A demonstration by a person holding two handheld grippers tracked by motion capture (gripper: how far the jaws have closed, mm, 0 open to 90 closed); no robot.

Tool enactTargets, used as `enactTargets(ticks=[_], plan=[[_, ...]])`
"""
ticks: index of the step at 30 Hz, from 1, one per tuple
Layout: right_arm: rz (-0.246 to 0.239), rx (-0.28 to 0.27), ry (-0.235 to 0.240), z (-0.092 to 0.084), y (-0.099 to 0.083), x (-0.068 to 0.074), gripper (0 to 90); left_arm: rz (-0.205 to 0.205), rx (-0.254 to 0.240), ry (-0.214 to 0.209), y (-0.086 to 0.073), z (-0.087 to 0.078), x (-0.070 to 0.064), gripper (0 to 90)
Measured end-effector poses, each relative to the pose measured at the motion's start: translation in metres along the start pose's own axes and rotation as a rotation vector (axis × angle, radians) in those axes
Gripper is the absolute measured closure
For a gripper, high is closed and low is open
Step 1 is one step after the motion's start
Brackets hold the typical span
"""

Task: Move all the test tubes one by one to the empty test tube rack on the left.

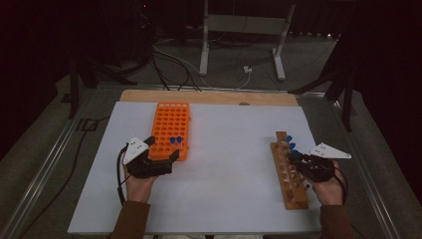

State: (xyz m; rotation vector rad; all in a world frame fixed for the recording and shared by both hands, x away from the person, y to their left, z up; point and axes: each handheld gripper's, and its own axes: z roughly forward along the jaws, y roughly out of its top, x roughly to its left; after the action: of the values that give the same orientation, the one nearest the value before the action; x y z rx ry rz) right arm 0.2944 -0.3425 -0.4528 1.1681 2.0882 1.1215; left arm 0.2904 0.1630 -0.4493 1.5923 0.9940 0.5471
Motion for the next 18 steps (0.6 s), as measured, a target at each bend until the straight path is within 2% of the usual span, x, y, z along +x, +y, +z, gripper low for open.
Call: enactTargets(ticks=[8, 18], plan=[[-0.003, -0.023, 0.003, -0.009, 0.006, 0.000, 76.5, 0.003, 0.000, 0.003, 0.001, 0.000, -0.001, 1.0], [-0.006, -0.022, -0.005, -0.018, 0.017, 0.002, 76.6, 0.014, 0.000, 0.010, 0.001, 0.000, -0.002, 1.0]])
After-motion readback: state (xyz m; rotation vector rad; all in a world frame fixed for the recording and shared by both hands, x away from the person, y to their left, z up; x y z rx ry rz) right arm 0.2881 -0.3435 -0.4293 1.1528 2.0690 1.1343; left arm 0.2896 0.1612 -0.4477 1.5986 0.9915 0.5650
